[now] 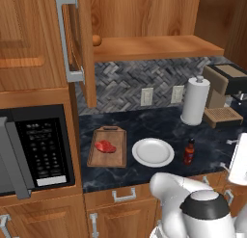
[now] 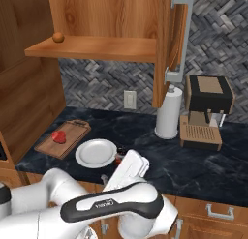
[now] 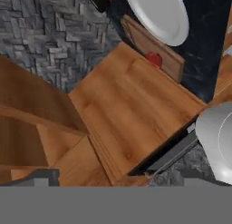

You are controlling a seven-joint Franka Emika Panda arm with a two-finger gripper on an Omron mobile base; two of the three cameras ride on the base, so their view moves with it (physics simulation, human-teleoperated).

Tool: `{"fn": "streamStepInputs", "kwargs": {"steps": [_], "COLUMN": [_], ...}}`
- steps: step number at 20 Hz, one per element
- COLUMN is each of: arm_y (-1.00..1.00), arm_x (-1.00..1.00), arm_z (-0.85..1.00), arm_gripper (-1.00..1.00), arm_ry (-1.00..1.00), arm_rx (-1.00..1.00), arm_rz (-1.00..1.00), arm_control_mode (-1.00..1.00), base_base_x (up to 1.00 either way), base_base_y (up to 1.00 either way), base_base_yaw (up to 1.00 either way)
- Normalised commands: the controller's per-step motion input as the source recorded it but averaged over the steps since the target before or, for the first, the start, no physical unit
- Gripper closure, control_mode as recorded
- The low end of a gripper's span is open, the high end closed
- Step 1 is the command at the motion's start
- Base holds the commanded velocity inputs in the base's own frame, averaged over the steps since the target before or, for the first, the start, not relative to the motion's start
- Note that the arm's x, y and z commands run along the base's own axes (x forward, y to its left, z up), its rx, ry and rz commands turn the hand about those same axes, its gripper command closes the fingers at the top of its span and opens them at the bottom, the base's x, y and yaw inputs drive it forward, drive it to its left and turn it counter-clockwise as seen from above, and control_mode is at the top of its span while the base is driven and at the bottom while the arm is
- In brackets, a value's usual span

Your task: Pick the steak from the plate and place it on the cutting board. Then pick the condiment bottle from the cabinet and place it next to the cutting board.

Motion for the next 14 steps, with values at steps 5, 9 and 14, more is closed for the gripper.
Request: {"fn": "streamStepInputs", "kwargs": {"steps": [5, 9, 14], "arm_y": [-0.01, 0.0, 0.0], "arm_x": [-0.72, -0.54, -0.52], "arm_z": [0.24, 0.2, 0.05], "arm_gripper": [-1.0, -1.0, -1.0], "arm_ry": [-0.15, -0.25, -0.37], "arm_rx": [-0.61, -0.66, -0.68], "arm_rz": [-0.12, -0.19, -0.24], "arm_control_mode": [-1.0, -1.0, -1.0], "base_base_x": [0.0, 0.0, 0.0], "base_base_y": [0.0, 0.0, 0.0], "base_base_yaw": [0.0, 0.0, 0.0]}}
